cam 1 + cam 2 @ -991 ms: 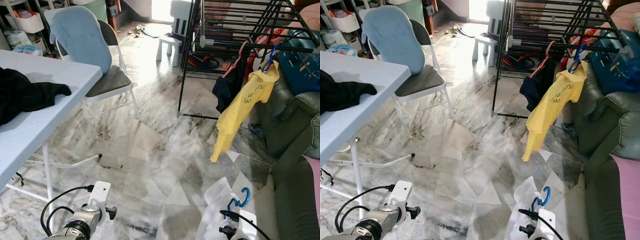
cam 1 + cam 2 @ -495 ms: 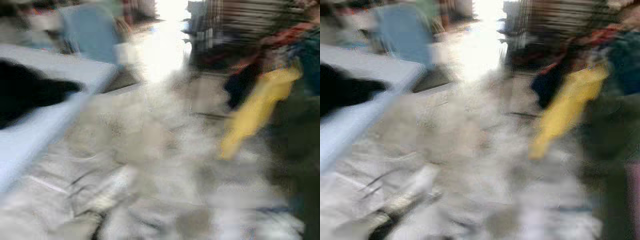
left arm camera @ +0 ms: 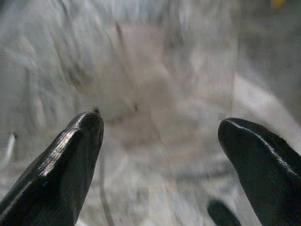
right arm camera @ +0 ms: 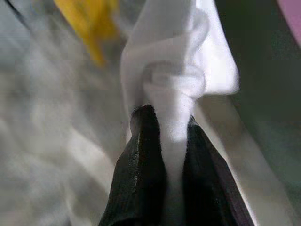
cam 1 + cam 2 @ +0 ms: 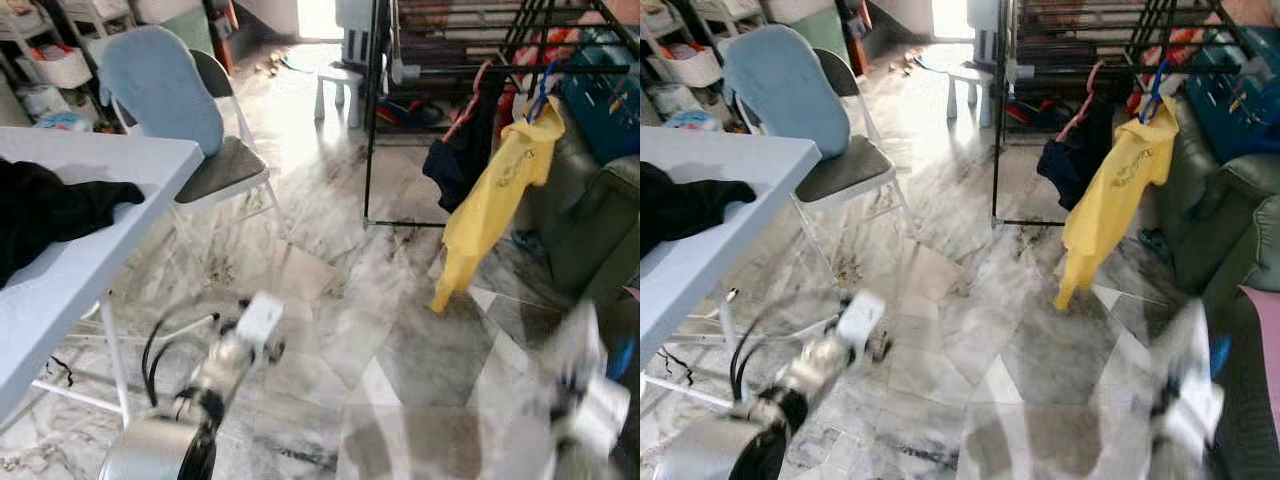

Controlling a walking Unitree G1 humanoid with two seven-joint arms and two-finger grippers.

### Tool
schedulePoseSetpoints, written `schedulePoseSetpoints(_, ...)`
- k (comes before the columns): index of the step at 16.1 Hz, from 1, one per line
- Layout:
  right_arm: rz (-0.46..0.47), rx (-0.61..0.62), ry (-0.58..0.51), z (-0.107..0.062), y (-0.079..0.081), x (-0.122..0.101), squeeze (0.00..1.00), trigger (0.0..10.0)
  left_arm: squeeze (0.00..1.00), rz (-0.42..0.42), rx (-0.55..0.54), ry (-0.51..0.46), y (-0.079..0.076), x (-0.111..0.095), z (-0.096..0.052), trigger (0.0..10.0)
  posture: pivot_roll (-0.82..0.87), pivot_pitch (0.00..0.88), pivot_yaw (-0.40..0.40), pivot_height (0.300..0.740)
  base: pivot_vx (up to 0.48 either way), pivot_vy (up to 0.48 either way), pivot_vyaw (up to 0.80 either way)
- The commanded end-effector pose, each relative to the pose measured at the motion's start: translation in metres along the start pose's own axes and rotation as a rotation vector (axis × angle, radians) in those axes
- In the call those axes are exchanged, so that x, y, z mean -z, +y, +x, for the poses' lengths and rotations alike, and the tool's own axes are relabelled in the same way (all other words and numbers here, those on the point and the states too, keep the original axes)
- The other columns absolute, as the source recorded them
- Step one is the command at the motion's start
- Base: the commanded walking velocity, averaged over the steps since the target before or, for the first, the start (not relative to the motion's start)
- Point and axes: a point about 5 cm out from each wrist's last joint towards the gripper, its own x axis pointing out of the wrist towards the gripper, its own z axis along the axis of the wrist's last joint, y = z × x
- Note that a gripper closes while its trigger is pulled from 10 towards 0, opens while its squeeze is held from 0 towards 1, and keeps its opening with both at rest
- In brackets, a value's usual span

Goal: Hang hanger

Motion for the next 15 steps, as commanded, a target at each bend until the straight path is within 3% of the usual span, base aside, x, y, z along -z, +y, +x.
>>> schedulePoseSetpoints(1,-0.073,-0.119,-0.105,0.007,0.019,-0.030,0.00,10.0,0.00,0.010,-0.018,-0.070,0.009,-0.017,0.000,10.0,-0.08,0.000,0.039,0.740,0.000,0.000,0.00)
schedulePoseSetpoints(3,-0.276,-0.345,-0.260,0.011,0.064,-0.082,0.00,10.0,0.00,0.045,-0.039,-0.245,0.021,-0.061,-0.001,10.0,-0.04,0.000,0.006,0.740,0.000,0.000,0.00)
schedulePoseSetpoints(4,-0.332,-0.354,-0.285,0.011,0.070,-0.089,0.00,10.0,0.00,0.028,-0.042,-0.279,0.024,-0.068,-0.002,10.0,-0.03,0.000,-0.002,0.740,0.000,0.000,0.00)
schedulePoseSetpoints(6,-0.387,-0.510,-0.361,-0.005,0.098,-0.094,0.00,10.0,0.00,-0.027,-0.046,-0.408,0.041,-0.090,-0.009,10.0,0.01,0.000,-0.023,0.740,0.000,0.000,0.00)
schedulePoseSetpoints(8,-0.422,-0.525,-0.363,-0.013,0.104,-0.088,0.00,10.0,0.00,-0.025,-0.026,-0.461,0.044,-0.097,-0.012,10.0,0.03,0.000,-0.037,0.740,0.000,0.000,0.00)
schedulePoseSetpoints(10,-0.327,-0.531,-0.381,-0.036,0.107,-0.075,0.00,10.0,0.00,-0.033,-0.015,-0.567,0.043,-0.085,-0.020,10.0,0.05,0.000,-0.047,0.740,0.000,0.000,0.00)
schedulePoseSetpoints(11,-0.302,-0.498,-0.393,-0.047,0.104,-0.068,0.00,10.0,0.00,-0.053,-0.009,-0.563,0.041,-0.063,-0.023,10.0,0.07,0.000,-0.049,0.740,0.000,0.000,0.00)
schedulePoseSetpoints(12,-0.231,-0.433,-0.384,-0.054,0.097,-0.061,0.00,10.0,0.00,-0.028,-0.023,-0.569,0.041,-0.043,-0.029,10.0,0.08,0.000,-0.047,0.740,0.000,0.000,0.00)
schedulePoseSetpoints(13,-0.199,-0.409,-0.384,-0.057,0.094,-0.059,0.00,10.0,0.00,-0.009,-0.029,-0.571,0.041,-0.035,-0.031,10.0,0.08,0.000,-0.048,0.740,0.000,0.000,0.00)
schedulePoseSetpoints(14,-0.217,-0.354,-0.397,-0.067,0.086,-0.053,0.00,10.0,0.00,-0.075,-0.068,-0.553,0.047,-0.020,-0.036,10.0,0.08,0.000,-0.034,0.740,0.000,0.000,0.00)
schedulePoseSetpoints(15,-0.185,-0.288,-0.391,-0.079,0.076,-0.050,0.00,10.0,0.00,-0.028,-0.098,-0.599,0.050,-0.017,-0.047,10.0,0.08,0.000,-0.031,0.740,0.000,0.000,0.00)
